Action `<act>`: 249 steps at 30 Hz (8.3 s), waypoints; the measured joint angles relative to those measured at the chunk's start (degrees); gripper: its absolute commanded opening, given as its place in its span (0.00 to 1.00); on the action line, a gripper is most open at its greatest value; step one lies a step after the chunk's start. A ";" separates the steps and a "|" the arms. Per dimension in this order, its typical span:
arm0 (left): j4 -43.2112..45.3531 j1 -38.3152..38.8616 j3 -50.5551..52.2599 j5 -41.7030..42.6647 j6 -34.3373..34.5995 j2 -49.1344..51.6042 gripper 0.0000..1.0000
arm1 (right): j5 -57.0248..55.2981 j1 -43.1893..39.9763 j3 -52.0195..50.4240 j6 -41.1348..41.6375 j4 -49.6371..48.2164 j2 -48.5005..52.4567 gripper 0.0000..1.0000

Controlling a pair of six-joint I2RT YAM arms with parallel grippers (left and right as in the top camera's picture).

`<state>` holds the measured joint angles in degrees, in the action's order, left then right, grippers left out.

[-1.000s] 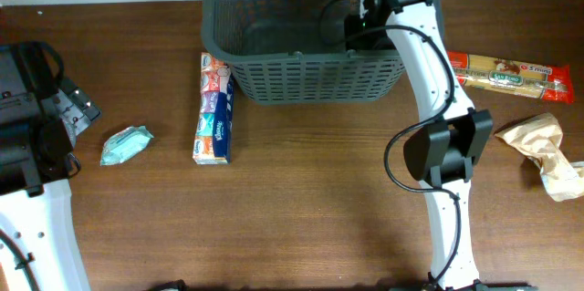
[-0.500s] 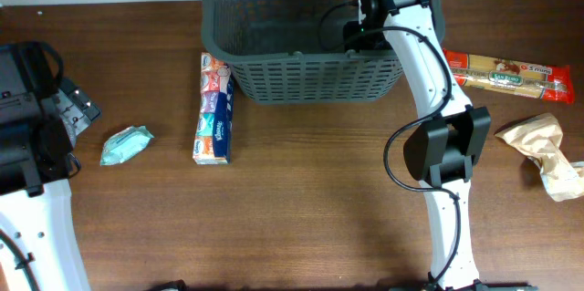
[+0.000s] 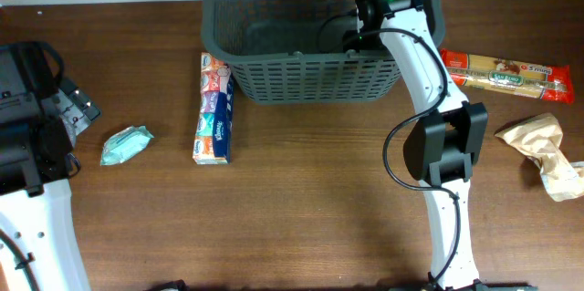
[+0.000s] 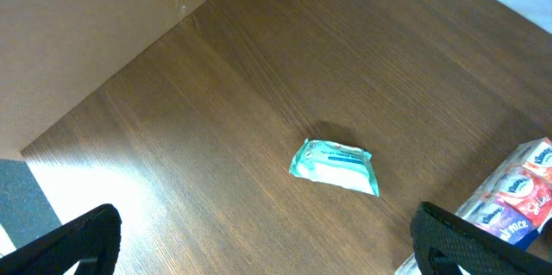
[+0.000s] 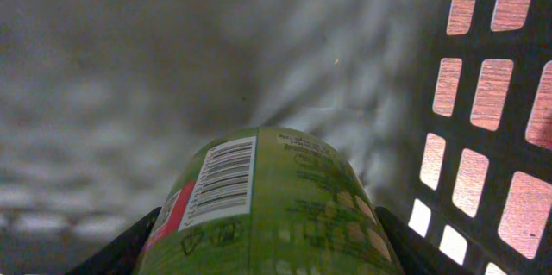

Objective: Pack container
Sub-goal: 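Lower the green-capped jar into the basket with the right gripper, then open the right gripper and withdraw it to the right, then move the right gripper down over the crumpled clear pasta bag, then close the right gripper on the pasta bag and lift it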

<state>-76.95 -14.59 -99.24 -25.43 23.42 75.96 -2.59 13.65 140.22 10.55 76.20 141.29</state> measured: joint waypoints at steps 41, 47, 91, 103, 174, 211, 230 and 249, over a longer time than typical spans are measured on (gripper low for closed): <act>0.00 0.00 0.00 0.00 0.00 0.00 0.99 | -0.42 0.00 10.84 -2.05 3.10 0.17 0.99; 0.00 0.00 0.00 0.00 0.00 0.00 0.99 | -0.68 -0.42 29.11 -2.82 9.18 0.07 0.99; 0.04 0.00 0.00 -0.02 0.00 0.00 0.99 | -10.40 -54.93 6.43 27.85 20.79 -41.97 0.99; 0.00 0.00 0.00 0.02 0.00 0.00 0.99 | -13.00 -59.43 -23.15 41.11 12.46 -41.94 0.99; 0.02 0.00 0.00 0.02 0.00 0.00 0.99 | -10.27 -52.06 -37.16 -43.39 -8.37 -25.73 0.99; 0.00 0.00 0.00 0.02 0.00 0.00 0.99 | -4.83 -55.15 -38.95 -52.54 -7.56 -18.23 0.99; 0.02 0.00 0.00 0.02 0.00 0.00 0.99 | -4.37 -55.15 -39.01 -52.54 -9.68 -12.31 0.99; 0.00 0.00 0.00 0.02 0.00 0.00 0.99 | -3.28 -55.15 -39.01 -51.04 -10.29 -10.60 0.92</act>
<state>-76.95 -14.59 -99.24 -25.41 23.42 75.96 -5.87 -41.50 101.21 -40.49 65.91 130.69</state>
